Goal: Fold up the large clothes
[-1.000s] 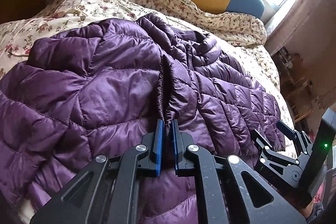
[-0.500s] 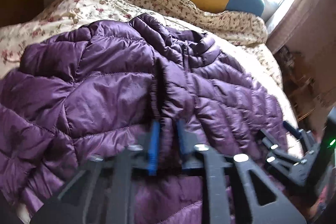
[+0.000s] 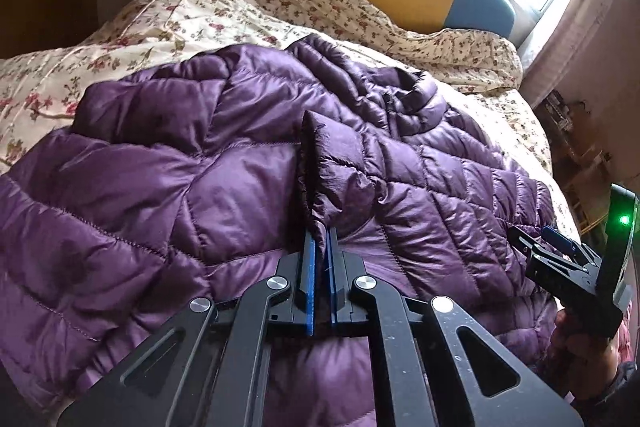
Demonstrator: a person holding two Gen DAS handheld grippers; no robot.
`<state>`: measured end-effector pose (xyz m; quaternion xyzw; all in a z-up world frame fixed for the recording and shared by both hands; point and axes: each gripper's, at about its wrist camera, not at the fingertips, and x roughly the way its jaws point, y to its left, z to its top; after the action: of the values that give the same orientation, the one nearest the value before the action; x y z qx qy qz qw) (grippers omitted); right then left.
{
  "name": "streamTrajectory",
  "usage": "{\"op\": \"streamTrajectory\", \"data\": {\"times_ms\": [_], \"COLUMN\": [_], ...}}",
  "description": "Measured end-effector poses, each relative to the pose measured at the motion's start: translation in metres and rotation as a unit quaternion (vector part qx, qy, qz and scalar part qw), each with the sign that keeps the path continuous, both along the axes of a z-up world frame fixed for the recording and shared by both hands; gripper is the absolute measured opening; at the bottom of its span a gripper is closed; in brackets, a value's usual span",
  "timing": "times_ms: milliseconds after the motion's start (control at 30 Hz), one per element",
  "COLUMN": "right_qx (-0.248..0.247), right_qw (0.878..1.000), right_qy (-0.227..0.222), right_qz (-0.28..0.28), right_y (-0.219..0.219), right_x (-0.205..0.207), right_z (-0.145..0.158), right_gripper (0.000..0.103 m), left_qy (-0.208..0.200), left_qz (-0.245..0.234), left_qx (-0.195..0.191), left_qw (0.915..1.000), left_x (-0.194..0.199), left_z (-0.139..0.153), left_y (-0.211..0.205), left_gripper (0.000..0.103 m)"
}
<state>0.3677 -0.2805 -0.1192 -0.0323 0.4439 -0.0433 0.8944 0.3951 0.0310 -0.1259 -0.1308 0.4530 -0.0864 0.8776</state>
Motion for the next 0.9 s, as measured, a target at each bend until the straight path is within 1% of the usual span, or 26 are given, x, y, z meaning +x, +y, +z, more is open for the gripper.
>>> {"op": "streamTrajectory", "data": {"times_ms": [200, 267, 300, 333, 367, 400, 433, 467, 500, 600, 733, 833, 867, 900], "right_qx": [0.008, 0.007, 0.005, 0.003, 0.0, -0.001, 0.001, 0.004, 0.003, -0.007, -0.012, -0.013, -0.013, -0.013], "right_qw": [1.0, 1.0, 1.0, 1.0, 1.0, 1.0, 1.0, 1.0, 1.0, 1.0, 1.0, 1.0, 1.0, 1.0], "right_qy": [0.006, 0.004, 0.003, 0.001, -0.001, -0.003, -0.004, -0.005, -0.006, -0.009, -0.012, -0.013, -0.014, -0.014], "right_qz": [-0.005, -0.007, -0.007, -0.007, -0.007, -0.006, -0.006, -0.006, -0.006, -0.007, -0.01, -0.01, -0.01, -0.01], "right_y": [0.01, 0.012, 0.014, 0.014, 0.015, 0.015, 0.014, 0.013, 0.013, 0.015, 0.016, 0.017, 0.017, 0.016], "right_x": [0.005, 0.008, 0.008, 0.008, 0.008, 0.008, 0.008, 0.009, 0.009, 0.009, 0.008, 0.008, 0.008, 0.008], "right_z": [-0.017, -0.021, -0.024, -0.026, -0.026, -0.027, -0.028, -0.029, -0.029, -0.03, -0.031, -0.031, -0.031, -0.031], "right_gripper": [0.087, 0.087, 0.088, 0.088, 0.088, 0.088, 0.088, 0.088, 0.089, 0.089, 0.09, 0.09, 0.09, 0.09], "left_qy": [0.0, -0.001, -0.002, -0.003, -0.002, -0.002, -0.003, -0.006, -0.008, -0.01, -0.004, 0.007, 0.013, 0.019], "left_qz": [0.007, 0.01, 0.011, 0.014, 0.016, 0.017, 0.018, 0.02, 0.025, 0.038, 0.078, 0.127, 0.15, 0.18], "left_qx": [0.016, 0.013, 0.016, 0.02, 0.019, 0.014, 0.009, 0.004, -0.003, -0.028, -0.061, -0.08, -0.091, -0.106], "left_qw": [0.9998, 0.9999, 0.9998, 0.9997, 0.9997, 0.9998, 0.9998, 0.9998, 0.9996, 0.9988, 0.9951, 0.9886, 0.9845, 0.9777], "left_x": [-0.003, -0.004, -0.005, -0.005, -0.006, -0.009, -0.012, -0.016, -0.022, -0.043, -0.094, -0.141, -0.158, -0.182], "left_z": [-0.01, -0.012, -0.012, -0.012, -0.011, -0.01, -0.008, -0.006, -0.003, 0.006, 0.012, 0.011, 0.009, 0.007], "left_y": [0.004, 0.005, 0.005, 0.005, 0.005, 0.006, 0.007, 0.009, 0.011, 0.023, 0.063, 0.107, 0.124, 0.146], "left_gripper": [0.005, 0.005, 0.011, 0.014, 0.02, 0.03, 0.037, 0.05, 0.056, 0.058, 0.058, 0.058, 0.058, 0.058]}}
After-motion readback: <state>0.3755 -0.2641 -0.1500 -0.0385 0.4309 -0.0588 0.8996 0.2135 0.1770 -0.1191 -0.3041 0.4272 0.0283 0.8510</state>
